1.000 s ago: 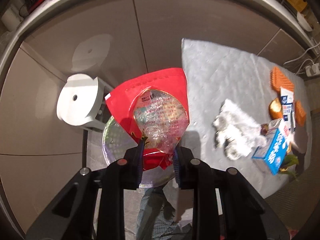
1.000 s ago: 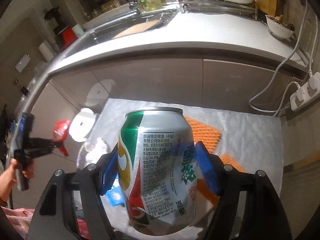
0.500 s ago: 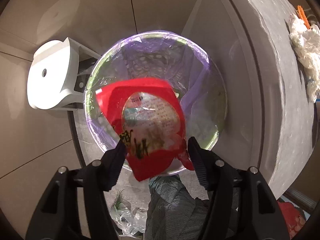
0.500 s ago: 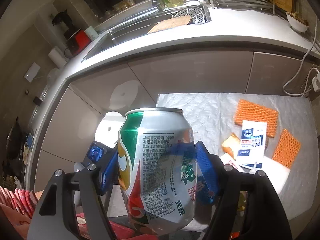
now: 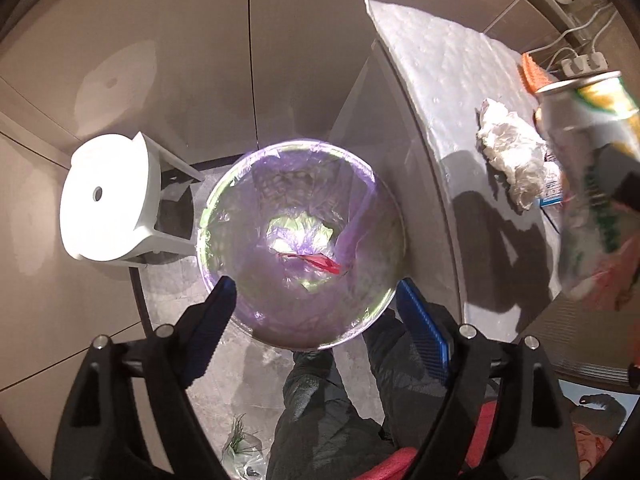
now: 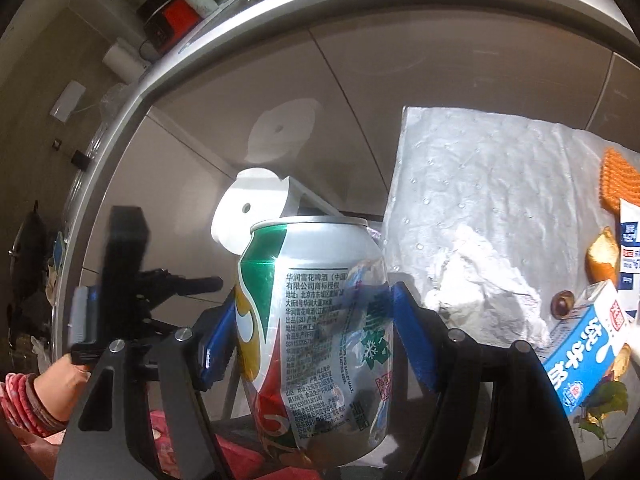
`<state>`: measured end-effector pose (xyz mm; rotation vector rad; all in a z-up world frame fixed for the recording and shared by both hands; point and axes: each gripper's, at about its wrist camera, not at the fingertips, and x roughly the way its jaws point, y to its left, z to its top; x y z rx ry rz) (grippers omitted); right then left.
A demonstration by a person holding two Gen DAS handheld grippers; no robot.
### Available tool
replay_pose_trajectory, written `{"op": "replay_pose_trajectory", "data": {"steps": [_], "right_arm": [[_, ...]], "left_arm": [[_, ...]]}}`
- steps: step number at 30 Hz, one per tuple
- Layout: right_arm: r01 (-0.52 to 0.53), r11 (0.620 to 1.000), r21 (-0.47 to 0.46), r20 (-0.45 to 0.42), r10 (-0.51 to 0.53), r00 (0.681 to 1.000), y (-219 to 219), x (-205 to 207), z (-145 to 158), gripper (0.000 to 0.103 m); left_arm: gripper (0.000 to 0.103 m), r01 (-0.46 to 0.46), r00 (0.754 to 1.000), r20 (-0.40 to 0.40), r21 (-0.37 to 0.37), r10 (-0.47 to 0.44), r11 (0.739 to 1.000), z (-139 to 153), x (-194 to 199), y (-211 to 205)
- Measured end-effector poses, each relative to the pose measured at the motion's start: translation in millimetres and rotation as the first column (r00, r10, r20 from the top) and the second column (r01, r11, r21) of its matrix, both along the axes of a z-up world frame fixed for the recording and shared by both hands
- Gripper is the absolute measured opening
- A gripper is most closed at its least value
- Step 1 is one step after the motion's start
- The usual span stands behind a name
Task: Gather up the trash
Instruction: 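Drop the red wrapper into the bin with the left tool while the right tool drops the can, then grasp the crumpled tissue with the left tool while the right tool grasps the white sponge block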
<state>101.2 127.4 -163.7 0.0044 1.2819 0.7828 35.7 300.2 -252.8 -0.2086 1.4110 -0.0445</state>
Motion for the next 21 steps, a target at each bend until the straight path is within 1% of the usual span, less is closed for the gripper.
{"op": "replay_pose_trajectory", "data": {"steps": [3, 4, 6, 9, 11, 13, 14, 15, 18, 21], "right_arm": [[-0.045, 0.999, -0.022, -0.033, 0.045, 0.998, 23.6, -5.6, -22.5, 0.072], [-0.063, 0.998, -0.030, -0.041, 0.062, 0.997, 32.7, -8.4, -31.0, 0.072], [-0.097, 0.994, -0.049, -0.058, 0.094, 0.994, 50.7, -14.1, -47.8, 0.072], [-0.143, 0.986, -0.080, -0.071, 0.138, 0.988, 72.8, -20.2, -67.9, 0.073], [-0.151, 0.982, -0.114, -0.080, 0.143, 0.986, 79.8, -21.5, -76.6, 0.074], [-0.131, 0.985, -0.112, -0.087, 0.122, 0.989, 75.8, -18.4, -72.1, 0.085], [-0.112, 0.988, -0.109, -0.076, 0.104, 0.992, 71.0, -16.4, -66.1, 0.092], [-0.091, 0.990, -0.104, -0.060, 0.085, 0.995, 63.3, -13.3, -58.4, 0.095], [-0.007, 0.997, -0.075, -0.024, 0.006, 1.000, 28.0, 0.3, -34.0, 0.096], [0.123, 0.991, -0.046, 0.012, -0.123, 0.992, -26.6, 14.2, -5.2, 0.098]], "left_arm": [[0.079, 0.000, 0.998, 0.068, 0.027, -0.002, 1.000, 36.2, -9.2, 6.9], [0.085, -0.005, 0.996, 0.088, 0.041, 0.002, 0.999, 48.8, -13.1, 10.3], [0.091, -0.016, 0.991, 0.136, 0.078, 0.005, 0.997, 73.1, -21.2, 13.4], [0.093, -0.023, 0.983, 0.182, 0.116, 0.002, 0.993, 100.0, -30.7, 14.0], [0.094, -0.034, 0.980, 0.198, 0.127, 0.008, 0.991, 110.9, -33.1, 13.8], [0.095, -0.034, 0.978, 0.207, 0.120, 0.009, 0.992, 117.4, -32.2, 11.2], [0.095, -0.032, 0.978, 0.209, 0.118, 0.007, 0.992, 121.5, -31.0, 10.5], [0.095, -0.028, 0.977, 0.212, 0.117, 0.002, 0.993, 123.0, -28.7, 7.4], [0.095, 0.001, 0.975, 0.221, 0.095, -0.022, 0.995, 127.9, -22.9, -5.1], [0.095, 0.040, 0.973, 0.223, 0.092, -0.060, 0.995, 128.5, -9.8, -25.6]]}}
